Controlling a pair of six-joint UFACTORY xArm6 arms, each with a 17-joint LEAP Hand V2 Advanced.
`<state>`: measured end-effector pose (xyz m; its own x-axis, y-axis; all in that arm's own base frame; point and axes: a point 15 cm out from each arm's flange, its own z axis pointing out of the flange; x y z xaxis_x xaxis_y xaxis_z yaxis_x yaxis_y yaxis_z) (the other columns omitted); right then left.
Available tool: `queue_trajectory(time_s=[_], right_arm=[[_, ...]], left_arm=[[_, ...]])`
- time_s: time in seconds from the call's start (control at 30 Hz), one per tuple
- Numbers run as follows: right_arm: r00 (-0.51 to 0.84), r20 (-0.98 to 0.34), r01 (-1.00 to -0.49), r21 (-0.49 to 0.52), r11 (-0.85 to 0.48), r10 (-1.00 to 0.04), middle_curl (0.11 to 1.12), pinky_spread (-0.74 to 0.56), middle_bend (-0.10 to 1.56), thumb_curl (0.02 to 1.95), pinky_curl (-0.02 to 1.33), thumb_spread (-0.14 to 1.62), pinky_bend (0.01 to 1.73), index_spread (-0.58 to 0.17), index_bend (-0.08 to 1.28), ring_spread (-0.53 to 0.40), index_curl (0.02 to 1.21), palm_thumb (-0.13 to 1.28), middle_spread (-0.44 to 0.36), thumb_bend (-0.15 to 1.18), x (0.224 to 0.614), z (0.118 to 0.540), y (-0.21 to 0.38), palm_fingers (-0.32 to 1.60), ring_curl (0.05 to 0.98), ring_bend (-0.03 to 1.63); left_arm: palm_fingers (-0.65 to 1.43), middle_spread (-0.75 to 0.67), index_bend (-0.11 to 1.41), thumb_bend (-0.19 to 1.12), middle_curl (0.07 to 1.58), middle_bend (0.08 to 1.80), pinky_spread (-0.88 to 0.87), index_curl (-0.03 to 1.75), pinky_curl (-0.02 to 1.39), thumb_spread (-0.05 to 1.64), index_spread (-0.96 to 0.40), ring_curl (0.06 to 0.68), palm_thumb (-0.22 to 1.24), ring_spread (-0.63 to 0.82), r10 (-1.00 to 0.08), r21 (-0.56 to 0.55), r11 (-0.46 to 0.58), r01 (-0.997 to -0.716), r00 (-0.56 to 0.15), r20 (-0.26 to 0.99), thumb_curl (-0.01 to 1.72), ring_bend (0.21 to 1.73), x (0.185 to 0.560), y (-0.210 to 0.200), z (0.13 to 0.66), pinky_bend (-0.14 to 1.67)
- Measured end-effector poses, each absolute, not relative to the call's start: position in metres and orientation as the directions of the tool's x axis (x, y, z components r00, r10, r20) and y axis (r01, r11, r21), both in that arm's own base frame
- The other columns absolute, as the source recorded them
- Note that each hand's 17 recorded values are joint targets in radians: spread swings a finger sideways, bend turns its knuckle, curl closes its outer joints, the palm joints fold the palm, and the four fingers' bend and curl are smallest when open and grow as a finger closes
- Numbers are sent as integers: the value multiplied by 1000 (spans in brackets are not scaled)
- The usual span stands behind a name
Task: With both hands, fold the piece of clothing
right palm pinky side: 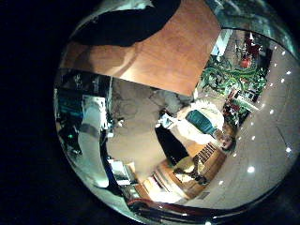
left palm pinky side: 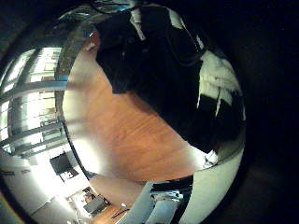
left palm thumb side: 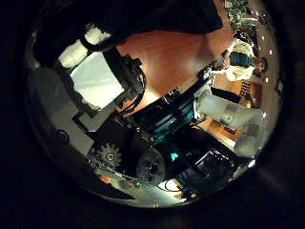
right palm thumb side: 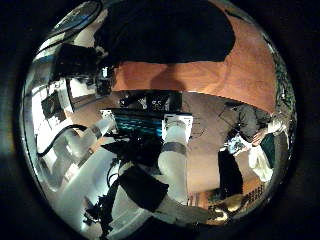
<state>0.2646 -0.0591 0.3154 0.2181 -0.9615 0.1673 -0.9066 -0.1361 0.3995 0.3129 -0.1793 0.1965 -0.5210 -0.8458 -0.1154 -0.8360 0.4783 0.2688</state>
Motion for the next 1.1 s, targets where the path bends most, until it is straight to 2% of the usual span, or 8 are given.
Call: queue_trajectory(time_s=[0.13, 0.3, 0.5, 0.63, 0.97, 1.1], right_arm=[[241, 152, -881, 449, -151, -959, 382, 227, 269, 241, 177, 1116, 579, -370, 144, -79, 274, 185, -103, -18, 252, 277, -58, 288, 247, 673], [243, 163, -897, 413, -158, -956, 391, 205, 298, 247, 183, 1089, 594, -364, 141, -104, 266, 191, -111, -23, 264, 253, -53, 273, 254, 692], [227, 177, -919, 365, -150, -958, 393, 191, 310, 253, 192, 1062, 617, -350, 154, -89, 266, 186, -97, -24, 277, 227, -51, 223, 248, 665], [214, 183, -936, 321, -148, -959, 393, 187, 314, 260, 194, 1041, 622, -341, 155, -85, 268, 200, -93, -22, 288, 212, -50, 220, 247, 664], [192, 182, -907, 407, -104, -964, 391, 184, 317, 278, 191, 1026, 611, -323, 164, -81, 281, 263, -91, -16, 293, 167, -47, 220, 250, 664], [186, 199, -909, 407, -91, -962, 394, 107, 332, 304, 178, 1052, 606, -312, 189, -129, 298, 400, -114, 19, 298, 156, -38, 363, 257, 714]], left_arm=[[1037, -545, 551, 30, 1073, 929, -575, 972, 669, 1101, -646, 525, 791, -438, -842, 314, 477, -821, -529, -106, 534, 1429, 317, -180, 225, 1249], [1029, -569, 508, 3, 1097, 932, -575, 1069, 675, 1103, -683, 526, 808, -436, -839, 372, 468, -802, -535, -97, 559, 1439, 321, -176, 243, 1257], [1027, -590, 452, -11, 1116, 925, -574, 1168, 678, 1106, -715, 526, 819, -434, -839, 438, 457, -774, -539, -77, 585, 1443, 323, -169, 253, 1259], [1031, -601, 413, -12, 1125, 918, -575, 1225, 680, 1106, -729, 524, 818, -434, -839, 443, 459, -770, -539, -68, 597, 1442, 325, -166, 256, 1259], [1049, -623, 334, -12, 1143, 890, -576, 1335, 679, 1107, -747, 519, 815, -435, -844, 449, 458, -767, -533, -49, 616, 1429, 335, -161, 275, 1241], [1056, -631, 308, -12, 1149, 879, -577, 1369, 679, 1108, -748, 519, 813, -435, -851, 461, 457, -760, -525, -21, 621, 1423, 337, -154, 283, 1234]])
